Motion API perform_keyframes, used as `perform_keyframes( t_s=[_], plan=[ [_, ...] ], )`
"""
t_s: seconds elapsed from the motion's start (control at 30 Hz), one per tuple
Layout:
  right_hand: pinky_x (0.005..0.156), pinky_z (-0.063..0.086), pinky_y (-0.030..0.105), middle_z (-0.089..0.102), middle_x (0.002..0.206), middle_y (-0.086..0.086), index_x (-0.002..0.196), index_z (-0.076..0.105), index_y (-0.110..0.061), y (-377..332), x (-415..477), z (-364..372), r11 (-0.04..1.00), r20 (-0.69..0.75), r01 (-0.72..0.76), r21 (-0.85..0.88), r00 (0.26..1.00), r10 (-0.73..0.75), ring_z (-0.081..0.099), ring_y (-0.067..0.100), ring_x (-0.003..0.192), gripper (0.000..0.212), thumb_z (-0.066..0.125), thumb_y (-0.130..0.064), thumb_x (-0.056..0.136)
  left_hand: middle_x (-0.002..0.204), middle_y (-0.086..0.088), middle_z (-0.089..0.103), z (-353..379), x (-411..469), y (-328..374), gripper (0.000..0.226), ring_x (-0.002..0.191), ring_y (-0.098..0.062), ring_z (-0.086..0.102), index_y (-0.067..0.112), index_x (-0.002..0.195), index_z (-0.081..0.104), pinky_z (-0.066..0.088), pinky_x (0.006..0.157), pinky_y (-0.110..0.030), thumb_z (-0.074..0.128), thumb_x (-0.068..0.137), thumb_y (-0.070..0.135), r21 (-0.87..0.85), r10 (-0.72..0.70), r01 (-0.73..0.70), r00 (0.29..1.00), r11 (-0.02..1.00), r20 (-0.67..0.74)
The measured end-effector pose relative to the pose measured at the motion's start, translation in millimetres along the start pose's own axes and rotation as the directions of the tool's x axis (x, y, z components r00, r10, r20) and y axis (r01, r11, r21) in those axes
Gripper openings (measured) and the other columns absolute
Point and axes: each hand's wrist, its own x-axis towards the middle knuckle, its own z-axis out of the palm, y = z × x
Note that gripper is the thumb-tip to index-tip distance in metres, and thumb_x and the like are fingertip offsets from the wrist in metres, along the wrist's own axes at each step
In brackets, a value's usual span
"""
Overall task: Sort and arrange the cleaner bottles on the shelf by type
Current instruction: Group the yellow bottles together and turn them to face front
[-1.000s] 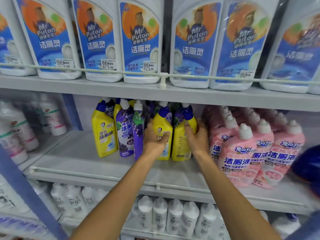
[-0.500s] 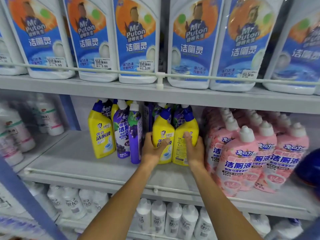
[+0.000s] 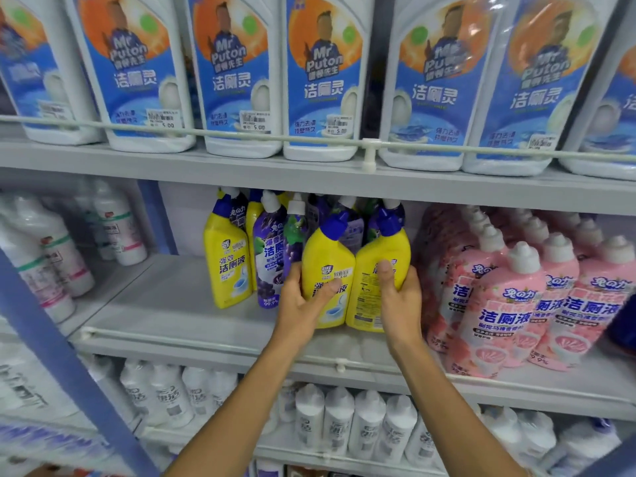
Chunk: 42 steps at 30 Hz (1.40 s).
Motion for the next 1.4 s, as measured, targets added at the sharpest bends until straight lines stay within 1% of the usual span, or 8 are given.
perform_keyframes(
  t_s=[0.17,0.3,0.5,0.63,0.9,1.03,1.17,1.4],
  plan=[
    [0.081,0.059,0.031,0.075,0.103,-0.005,0.111,0.063,-0.026,-22,-41,62,0.999,0.062,0.01,0.047,0.998,-0.013,0.073,0.008,0.092,0.034,0.062,-0.053,0.09,0.108,0.0,0.078,-73,-16,34,0.04,0.098,-0.016,0.075,0.011,0.125,0.059,0.059,0.075,-0.023,0.075,0.089,0.008,-0.081,0.021,-0.022,1.0,0.996,-0.012],
    [0.083,0.06,0.034,0.075,0.106,-0.001,0.116,0.063,-0.02,-34,-73,136,0.994,0.113,-0.001,0.106,0.994,-0.011,0.073,0.011,0.096,0.052,0.065,-0.061,0.085,0.107,-0.003,0.079,-149,-13,54,0.044,0.095,-0.019,0.077,0.01,0.124,0.06,0.06,0.073,-0.025,0.077,0.084,0.017,-0.086,0.035,-0.041,0.996,0.995,-0.08],
    [0.08,0.058,0.028,0.075,0.104,0.0,0.117,0.062,-0.015,-26,-110,269,0.987,0.188,-0.011,0.158,0.982,-0.019,0.073,0.009,0.092,0.037,0.069,-0.043,0.094,0.104,-0.005,0.077,-271,25,47,0.039,0.095,-0.021,0.075,0.01,0.117,0.059,0.062,0.08,-0.036,0.079,0.086,0.024,0.073,0.083,-0.069,0.972,0.995,-0.222],
    [0.085,0.058,0.042,0.072,0.099,0.002,0.111,0.058,-0.012,1,-126,336,0.998,0.152,-0.031,0.057,0.988,0.022,0.07,0.017,0.091,0.042,0.069,-0.048,0.094,0.105,-0.01,0.071,-321,60,17,0.034,0.091,-0.021,0.069,0.011,0.11,0.057,0.058,0.089,-0.05,0.08,0.089,0.025,0.193,0.082,-0.019,0.942,0.981,-0.324],
    [0.08,0.056,0.026,0.066,0.097,-0.003,0.104,0.051,-0.018,19,-118,377,0.995,0.05,0.089,-0.048,0.995,-0.087,0.065,0.003,0.09,0.032,0.068,-0.043,0.096,0.104,0.001,0.073,-350,106,-11,0.052,0.093,-0.021,0.071,0.016,0.123,0.06,0.057,0.085,-0.039,0.08,0.085,0.045,0.375,0.143,-0.02,0.943,0.927,-0.302],
    [0.075,0.048,0.009,0.063,0.096,-0.006,0.106,0.048,-0.022,24,-103,397,0.99,-0.052,0.119,-0.075,0.991,-0.123,0.062,-0.003,0.085,0.024,0.069,-0.031,0.099,0.096,0.001,0.066,-340,121,-14,0.045,0.086,-0.023,0.064,0.01,0.115,0.062,0.052,0.079,-0.034,0.083,0.084,0.034,0.415,0.179,0.003,0.9,0.91,-0.398],
    [0.082,0.05,0.029,0.063,0.105,-0.002,0.117,0.052,-0.015,42,-85,411,0.987,0.046,0.096,-0.126,0.995,-0.091,0.065,0.02,0.093,0.028,0.062,-0.036,0.1,0.088,-0.001,0.064,-329,136,-18,0.056,0.081,-0.025,0.061,0.01,0.102,0.059,0.043,0.07,-0.03,0.072,0.074,0.057,0.378,0.151,0.028,0.888,0.925,-0.435],
    [0.088,0.044,0.02,0.068,0.127,0.003,0.141,0.052,-0.011,54,-77,415,0.972,0.232,0.198,-0.126,0.959,-0.165,0.062,0.012,0.109,0.041,0.041,-0.034,0.108,0.09,-0.004,0.071,-318,154,-31,0.035,0.084,-0.018,0.065,0.02,0.098,0.064,0.051,0.076,-0.033,0.055,0.09,0.053,0.369,0.14,-0.004,0.929,0.929,-0.341]
  ],
)
